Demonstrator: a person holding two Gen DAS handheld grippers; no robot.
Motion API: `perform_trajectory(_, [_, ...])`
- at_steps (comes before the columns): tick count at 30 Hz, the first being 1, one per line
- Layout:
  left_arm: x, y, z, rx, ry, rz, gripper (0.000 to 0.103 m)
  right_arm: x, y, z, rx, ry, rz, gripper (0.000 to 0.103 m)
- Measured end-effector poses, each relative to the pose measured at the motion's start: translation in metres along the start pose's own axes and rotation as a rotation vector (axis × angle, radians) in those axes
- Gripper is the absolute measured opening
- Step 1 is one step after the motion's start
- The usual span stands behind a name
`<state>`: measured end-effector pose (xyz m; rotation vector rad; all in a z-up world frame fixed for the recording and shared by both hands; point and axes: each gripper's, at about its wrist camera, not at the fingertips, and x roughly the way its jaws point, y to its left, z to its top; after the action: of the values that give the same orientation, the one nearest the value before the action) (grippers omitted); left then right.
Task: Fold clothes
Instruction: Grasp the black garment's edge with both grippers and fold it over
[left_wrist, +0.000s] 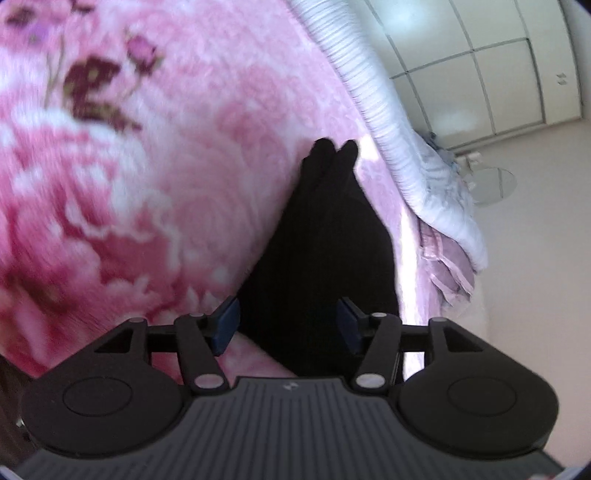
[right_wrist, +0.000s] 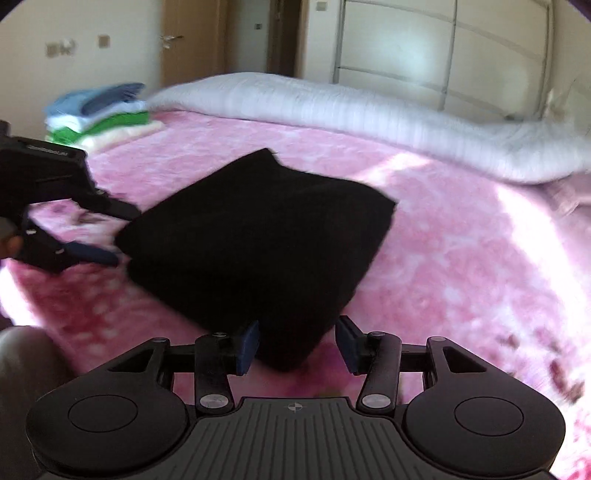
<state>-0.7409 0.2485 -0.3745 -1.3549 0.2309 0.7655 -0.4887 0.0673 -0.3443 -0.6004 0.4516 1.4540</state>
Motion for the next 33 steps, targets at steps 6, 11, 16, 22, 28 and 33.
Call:
perform_trajectory(6, [0.009,-0.005,-0.002,0.104,-0.039,0.055,0.022,0.009,0.020,-0.011,-0.174,-0.013,-0.133,0.013])
perform_trajectory(11, [0.014,-0.011,-0.007,0.227,-0.049,0.100,0.023,0.019,0.033,-0.031,-0.327,0.060,-0.232,0.009])
perform_trajectory(16, [-0.001,-0.024,-0.009,0.311,-0.040,0.143,0.030,0.012,0.023,-0.026,-0.281,0.074,-0.153,0.012])
perform_trajectory(22, [-0.043,-0.061,-0.003,0.493,-0.132,0.177,0.028,-0.032,-0.027,0.007,0.007,0.071,0.004,0.019])
perform_trajectory(28, [-0.007,-0.097,-0.023,0.706,-0.102,0.138,0.028,-0.019,-0.027,0.030,0.123,-0.050,0.037,0.020])
perform_trajectory(33, [0.034,-0.087,-0.042,0.865,-0.112,0.262,0.028,0.021,-0.003,0.014,0.073,-0.114,-0.033,0.020])
